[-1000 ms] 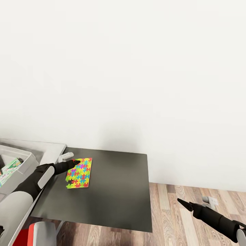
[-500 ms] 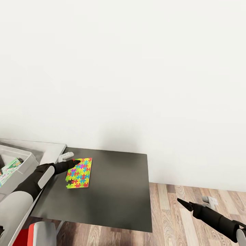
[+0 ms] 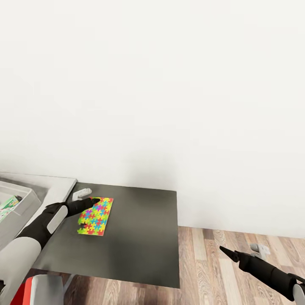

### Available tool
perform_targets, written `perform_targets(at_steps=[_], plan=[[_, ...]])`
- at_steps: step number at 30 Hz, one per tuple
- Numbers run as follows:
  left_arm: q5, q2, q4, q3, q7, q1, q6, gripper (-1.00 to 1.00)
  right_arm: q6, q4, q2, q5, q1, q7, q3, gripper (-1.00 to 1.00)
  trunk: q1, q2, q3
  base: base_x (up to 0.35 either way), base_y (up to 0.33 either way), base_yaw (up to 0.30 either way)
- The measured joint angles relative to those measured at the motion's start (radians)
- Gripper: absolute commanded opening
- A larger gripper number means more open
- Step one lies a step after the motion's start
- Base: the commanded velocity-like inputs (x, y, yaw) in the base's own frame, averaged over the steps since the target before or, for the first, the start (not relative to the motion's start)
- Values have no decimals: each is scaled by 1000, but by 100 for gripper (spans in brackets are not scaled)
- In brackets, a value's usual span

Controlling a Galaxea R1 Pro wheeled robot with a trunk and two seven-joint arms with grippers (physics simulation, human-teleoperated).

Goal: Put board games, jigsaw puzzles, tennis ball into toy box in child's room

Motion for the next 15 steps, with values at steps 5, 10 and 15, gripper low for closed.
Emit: perform_targets(at_steps=[5, 10, 15], plan=[[0, 0, -1, -1, 0, 0, 0, 100, 0, 1, -1, 0, 0, 1, -1, 100, 0, 0, 0, 0, -193, 0], [1, 0, -1, -1, 0, 0, 0, 100, -1, 1, -1, 0, 0, 2, -2, 100, 0, 0, 0, -56, -122, 0], [1, -1, -1, 0, 0, 0, 1, 100, -1, 2, -1, -1, 0, 2, -2, 100, 0, 0, 0, -80, -100, 0]])
